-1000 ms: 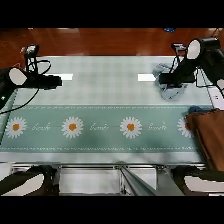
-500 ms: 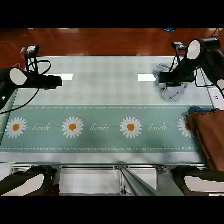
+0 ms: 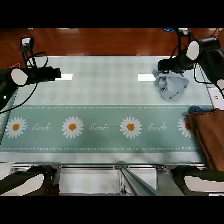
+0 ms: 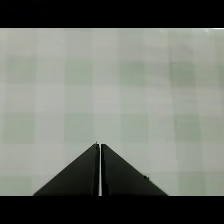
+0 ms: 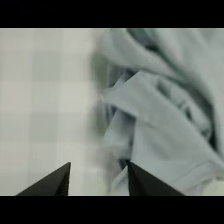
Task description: Fold the shirts.
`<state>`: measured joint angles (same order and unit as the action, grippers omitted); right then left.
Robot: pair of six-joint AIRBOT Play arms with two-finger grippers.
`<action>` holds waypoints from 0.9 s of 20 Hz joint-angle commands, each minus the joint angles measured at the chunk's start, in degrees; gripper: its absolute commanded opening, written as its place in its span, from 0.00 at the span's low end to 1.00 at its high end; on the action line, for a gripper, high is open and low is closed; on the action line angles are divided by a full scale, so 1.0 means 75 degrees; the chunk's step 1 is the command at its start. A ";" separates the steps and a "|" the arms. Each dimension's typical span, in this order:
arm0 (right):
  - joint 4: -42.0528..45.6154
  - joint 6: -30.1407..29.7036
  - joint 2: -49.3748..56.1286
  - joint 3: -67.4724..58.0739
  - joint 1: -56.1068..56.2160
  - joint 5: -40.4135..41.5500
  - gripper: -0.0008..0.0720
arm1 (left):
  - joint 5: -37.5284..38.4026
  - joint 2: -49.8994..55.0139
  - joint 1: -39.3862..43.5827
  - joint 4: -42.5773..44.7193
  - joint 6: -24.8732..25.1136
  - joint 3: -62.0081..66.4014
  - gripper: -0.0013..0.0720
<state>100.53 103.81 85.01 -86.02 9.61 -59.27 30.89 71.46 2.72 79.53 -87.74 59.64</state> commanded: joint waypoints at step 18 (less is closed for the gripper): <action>-0.2057 -0.0621 0.2751 -0.0009 -0.2308 0.0962 0.50 | -0.0181 0.0670 -0.0740 0.0003 -0.0003 0.0000 0.71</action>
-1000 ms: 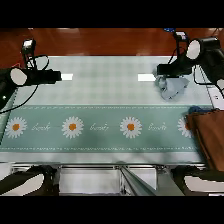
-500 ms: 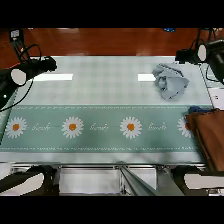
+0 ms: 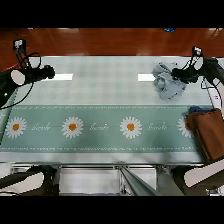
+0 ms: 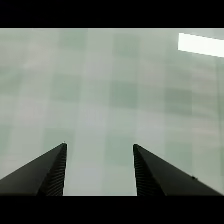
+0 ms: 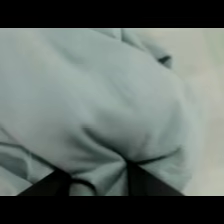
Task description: Fold the shirts.
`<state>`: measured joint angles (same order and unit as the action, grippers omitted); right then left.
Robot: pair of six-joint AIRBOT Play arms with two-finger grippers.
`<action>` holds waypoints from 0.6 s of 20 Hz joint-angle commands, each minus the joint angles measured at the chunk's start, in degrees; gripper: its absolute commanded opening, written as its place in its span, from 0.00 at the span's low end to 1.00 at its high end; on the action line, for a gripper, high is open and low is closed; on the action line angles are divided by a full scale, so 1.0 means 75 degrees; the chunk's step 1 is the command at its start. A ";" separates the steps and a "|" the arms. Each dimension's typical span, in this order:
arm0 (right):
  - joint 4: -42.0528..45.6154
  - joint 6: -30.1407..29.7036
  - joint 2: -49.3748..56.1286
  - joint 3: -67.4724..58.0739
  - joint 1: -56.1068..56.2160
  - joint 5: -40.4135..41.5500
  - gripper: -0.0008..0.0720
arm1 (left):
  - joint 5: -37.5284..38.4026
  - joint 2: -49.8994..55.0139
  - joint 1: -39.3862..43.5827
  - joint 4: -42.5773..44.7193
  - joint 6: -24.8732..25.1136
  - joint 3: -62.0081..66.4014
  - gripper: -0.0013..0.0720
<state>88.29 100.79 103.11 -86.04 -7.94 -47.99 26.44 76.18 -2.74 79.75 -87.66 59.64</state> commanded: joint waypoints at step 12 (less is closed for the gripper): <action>-0.0825 -0.1215 -0.2617 -0.3366 0.0522 -0.2008 0.05 | 0.5234 -0.1868 -0.0909 -0.1521 0.0662 0.1422 0.71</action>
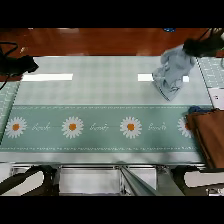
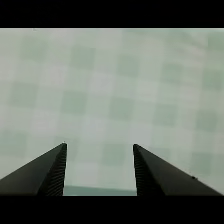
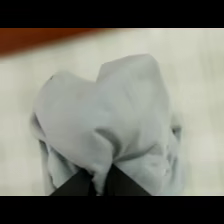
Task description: Fold the shirts.
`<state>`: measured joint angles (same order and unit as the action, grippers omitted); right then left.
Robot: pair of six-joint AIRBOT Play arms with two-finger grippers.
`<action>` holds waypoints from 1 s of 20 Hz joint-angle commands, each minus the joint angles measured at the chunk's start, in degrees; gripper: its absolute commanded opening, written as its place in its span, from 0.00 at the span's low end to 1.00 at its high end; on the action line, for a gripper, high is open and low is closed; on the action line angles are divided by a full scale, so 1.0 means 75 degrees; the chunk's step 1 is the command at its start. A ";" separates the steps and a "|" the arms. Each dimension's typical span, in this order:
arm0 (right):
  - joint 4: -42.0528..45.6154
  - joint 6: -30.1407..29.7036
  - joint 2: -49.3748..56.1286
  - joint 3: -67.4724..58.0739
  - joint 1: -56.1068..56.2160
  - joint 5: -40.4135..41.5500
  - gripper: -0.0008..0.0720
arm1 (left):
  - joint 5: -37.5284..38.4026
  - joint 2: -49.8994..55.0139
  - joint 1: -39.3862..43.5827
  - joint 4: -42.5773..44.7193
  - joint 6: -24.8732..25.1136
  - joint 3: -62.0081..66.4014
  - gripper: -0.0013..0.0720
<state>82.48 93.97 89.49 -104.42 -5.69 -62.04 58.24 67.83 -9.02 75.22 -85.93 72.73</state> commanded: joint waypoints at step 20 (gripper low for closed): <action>-0.0571 -0.0411 -0.2028 0.1236 0.5540 -0.0067 0.05 | 0.0586 -0.4511 -0.0096 -0.1346 0.0548 -0.2652 0.71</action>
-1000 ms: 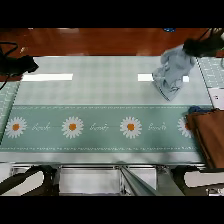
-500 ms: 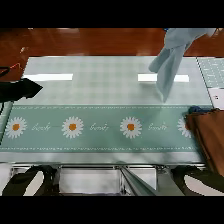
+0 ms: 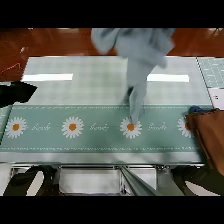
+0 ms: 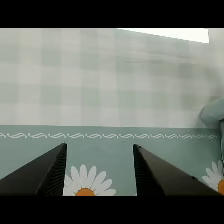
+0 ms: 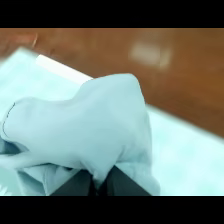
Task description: Fold the shirts.
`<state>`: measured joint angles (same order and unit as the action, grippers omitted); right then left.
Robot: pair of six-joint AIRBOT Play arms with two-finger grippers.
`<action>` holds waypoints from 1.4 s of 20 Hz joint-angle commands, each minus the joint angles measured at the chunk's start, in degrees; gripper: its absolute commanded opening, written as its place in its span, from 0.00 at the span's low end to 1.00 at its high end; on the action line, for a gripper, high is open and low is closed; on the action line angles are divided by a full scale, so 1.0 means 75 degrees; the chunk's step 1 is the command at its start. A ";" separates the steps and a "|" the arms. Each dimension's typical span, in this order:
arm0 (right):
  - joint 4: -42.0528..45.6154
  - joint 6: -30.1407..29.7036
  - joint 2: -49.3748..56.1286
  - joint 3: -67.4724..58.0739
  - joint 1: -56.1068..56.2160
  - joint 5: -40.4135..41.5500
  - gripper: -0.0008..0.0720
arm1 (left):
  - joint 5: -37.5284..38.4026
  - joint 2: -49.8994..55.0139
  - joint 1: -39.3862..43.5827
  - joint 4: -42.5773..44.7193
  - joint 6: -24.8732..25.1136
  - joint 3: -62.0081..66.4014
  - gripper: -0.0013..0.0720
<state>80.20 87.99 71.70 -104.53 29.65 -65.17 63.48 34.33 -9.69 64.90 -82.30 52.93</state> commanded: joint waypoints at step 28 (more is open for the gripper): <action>-0.3689 -0.0545 -0.2567 0.8772 -0.5782 0.0577 0.55 | 0.0318 0.2130 -0.1370 -0.2433 0.1323 -0.4427 0.71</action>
<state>62.81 89.34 57.56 -52.56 -9.87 -65.58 67.05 49.58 -19.03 58.22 -77.80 28.01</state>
